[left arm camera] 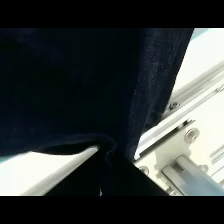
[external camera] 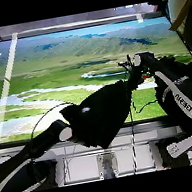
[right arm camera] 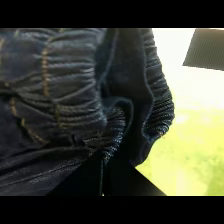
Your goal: Fold the clothes and pants, and hang the long-sleeved shirts on hangers.
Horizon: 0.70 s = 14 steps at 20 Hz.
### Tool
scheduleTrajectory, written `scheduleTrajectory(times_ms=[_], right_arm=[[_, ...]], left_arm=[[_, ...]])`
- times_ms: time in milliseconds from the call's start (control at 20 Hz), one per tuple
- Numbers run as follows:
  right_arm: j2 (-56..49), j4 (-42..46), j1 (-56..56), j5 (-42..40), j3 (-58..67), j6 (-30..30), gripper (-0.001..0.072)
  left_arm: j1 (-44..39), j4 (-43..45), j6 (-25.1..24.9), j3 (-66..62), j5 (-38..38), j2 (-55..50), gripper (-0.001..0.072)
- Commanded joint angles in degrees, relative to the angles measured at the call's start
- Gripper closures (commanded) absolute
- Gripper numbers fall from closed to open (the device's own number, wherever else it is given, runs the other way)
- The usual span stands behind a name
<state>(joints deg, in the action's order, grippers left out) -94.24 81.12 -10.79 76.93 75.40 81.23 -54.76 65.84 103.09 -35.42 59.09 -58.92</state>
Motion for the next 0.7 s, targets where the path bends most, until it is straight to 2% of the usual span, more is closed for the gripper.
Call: scheduleTrajectory(times_ms=[0, 50, 200, 400, 550, 650], right_arm=[[0.07, -0.24, 0.04, 0.07, -0.02, 0.66, 0.0690], [0.20, -0.24, 0.04, 0.42, 0.00, 0.63, 0.0689], [2.32, -0.09, 0.04, 0.09, 0.15, 0.55, 0.0690], [5.49, 0.00, 0.09, 0.09, 2.78, 0.31, 0.0664], [5.75, 0.15, 0.24, 0.79, 6.01, 0.11, 0.0344], [5.75, 0.13, 1.14, 0.70, 8.46, 0.13, 0.0318]], left_arm=[[-4.68, -4.61, 1.53, 0.00, -1.01, -8.48, 0.0172], [-4.44, -7.26, 1.53, -0.15, -0.74, -10.71, 0.0074], [-1.42, -10.54, 1.51, -0.92, -2.56, -10.19, 0.0076], [8.15, -9.97, 1.55, -2.01, -7.50, 2.86, 0.0081], [16.35, -5.86, 1.60, -2.01, -7.28, 14.05, 0.0092], [21.20, 0.35, 3.15, -2.01, -7.28, 19.80, 0.0093]])
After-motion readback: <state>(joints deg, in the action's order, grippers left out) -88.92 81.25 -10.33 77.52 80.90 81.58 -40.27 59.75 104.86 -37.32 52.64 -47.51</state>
